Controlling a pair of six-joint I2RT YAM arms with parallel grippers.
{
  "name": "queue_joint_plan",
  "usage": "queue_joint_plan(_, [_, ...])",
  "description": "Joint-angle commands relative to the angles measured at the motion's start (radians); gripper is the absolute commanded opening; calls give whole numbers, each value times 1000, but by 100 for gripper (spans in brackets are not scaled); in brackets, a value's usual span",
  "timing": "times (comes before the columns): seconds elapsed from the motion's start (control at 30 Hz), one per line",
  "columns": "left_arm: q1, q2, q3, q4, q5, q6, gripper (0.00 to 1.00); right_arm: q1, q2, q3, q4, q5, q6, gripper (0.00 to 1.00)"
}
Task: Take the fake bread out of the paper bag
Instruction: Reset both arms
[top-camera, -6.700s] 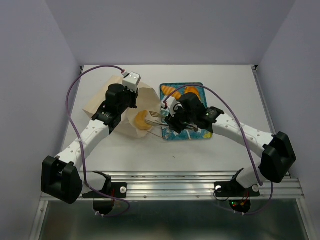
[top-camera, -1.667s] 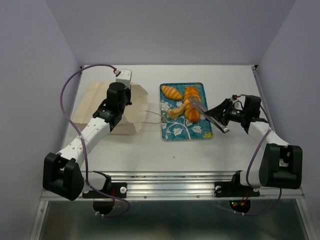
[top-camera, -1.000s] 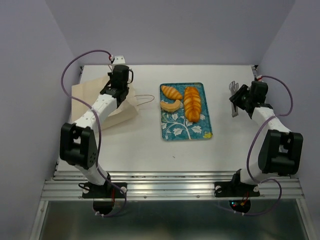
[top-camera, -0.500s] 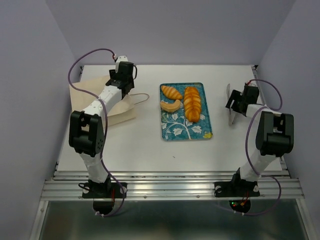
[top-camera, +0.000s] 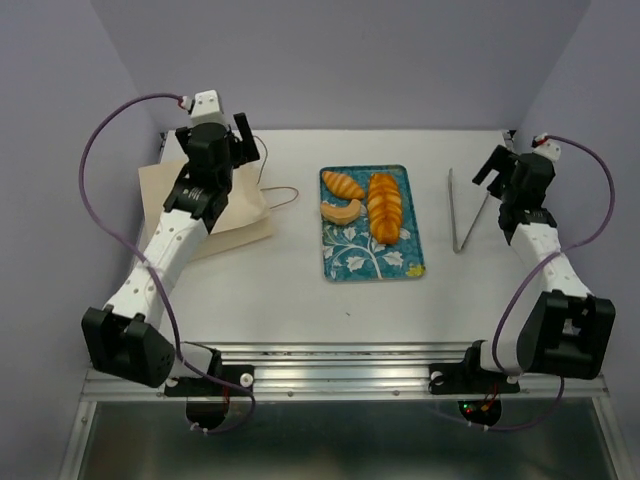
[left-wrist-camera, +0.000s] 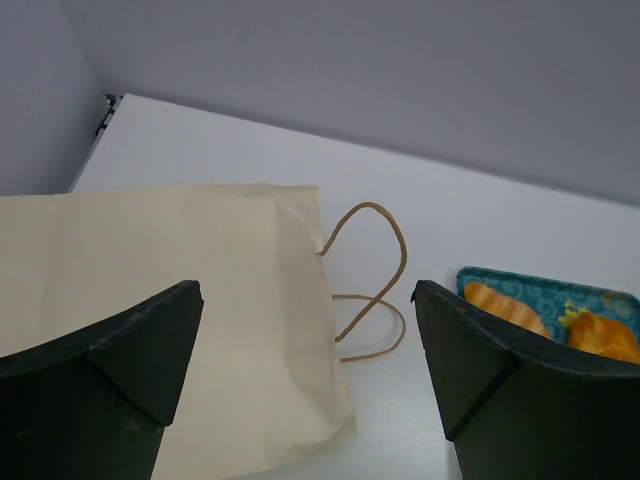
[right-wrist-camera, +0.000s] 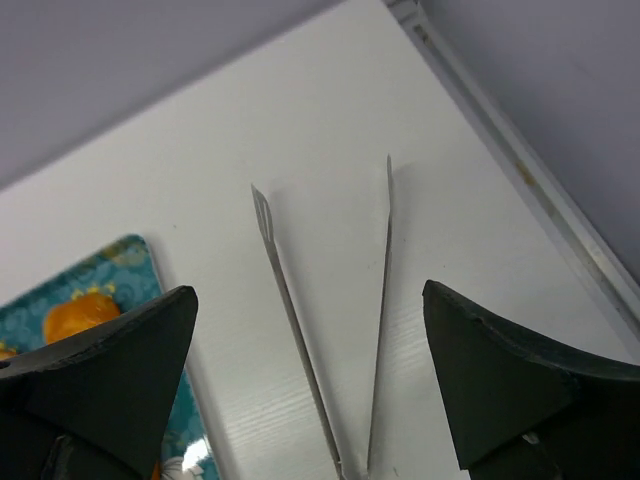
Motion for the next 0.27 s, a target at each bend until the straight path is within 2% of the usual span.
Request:
queue_joint_plan(0.0, [1,-179,-136,178,25,-15,99,-5,-115,-15,22,122,75,100])
queue_joint_plan(0.13, [1,-304,-236,219,-7,-46,99,-5,-230,-47,34,168,101,100])
queue_joint_plan(0.23, [1,-331,-251,212,-26,-52,99,-5,-270,-74,80,182,101,100])
